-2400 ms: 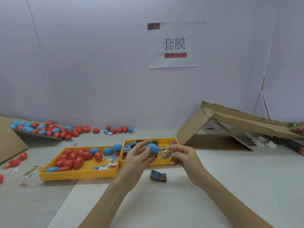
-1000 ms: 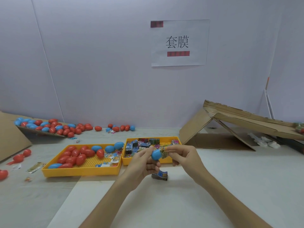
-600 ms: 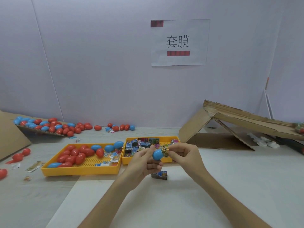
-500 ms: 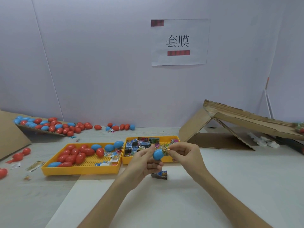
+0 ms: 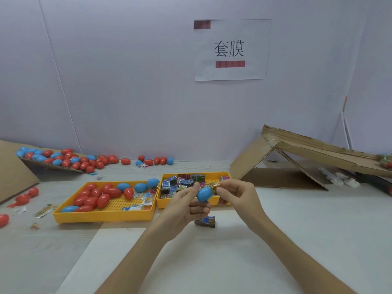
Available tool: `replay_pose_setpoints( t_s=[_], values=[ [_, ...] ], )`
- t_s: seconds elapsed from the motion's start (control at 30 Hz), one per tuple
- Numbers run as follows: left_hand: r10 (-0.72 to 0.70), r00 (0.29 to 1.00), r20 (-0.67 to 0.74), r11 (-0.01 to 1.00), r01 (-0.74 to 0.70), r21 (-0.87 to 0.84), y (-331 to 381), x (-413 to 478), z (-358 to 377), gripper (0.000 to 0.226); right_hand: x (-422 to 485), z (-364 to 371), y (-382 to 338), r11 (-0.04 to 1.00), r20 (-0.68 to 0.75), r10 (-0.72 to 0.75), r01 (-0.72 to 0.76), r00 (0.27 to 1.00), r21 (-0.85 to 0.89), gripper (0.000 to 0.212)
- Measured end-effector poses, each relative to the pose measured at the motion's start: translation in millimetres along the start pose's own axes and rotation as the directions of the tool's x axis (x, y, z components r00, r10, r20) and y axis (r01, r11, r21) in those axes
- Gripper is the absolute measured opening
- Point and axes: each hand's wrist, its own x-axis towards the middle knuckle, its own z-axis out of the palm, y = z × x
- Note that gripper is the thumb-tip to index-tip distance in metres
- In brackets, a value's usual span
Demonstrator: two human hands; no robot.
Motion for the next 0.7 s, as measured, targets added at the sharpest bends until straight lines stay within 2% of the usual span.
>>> replay_pose_setpoints(
  t_s=[0.13,0.27,0.7],
  values=[
    [-0.004,1.0,0.0,1.0,0.004,0.004,0.2,0.1,0.2,0.057,0.7,-0.8,-0.8,1.0,0.013,0.001,-0.001,1.0,0.01,0.01],
    [-0.004,1.0,0.004,1.0,0.004,0.012,-0.1,0.0,-0.4,0.056,1.6,-1.2,0.9,1.0,0.01,0.0,0.0,1.0,0.001,0.021],
    [0.003,1.0,0.007,1.0,-0.003,0.025,-0.5,-0.2,0.2,0.055,-0.8,-1.1,-0.6,0.997,0.004,-0.067,0.067,0.998,-0.031,0.025]
  ],
)
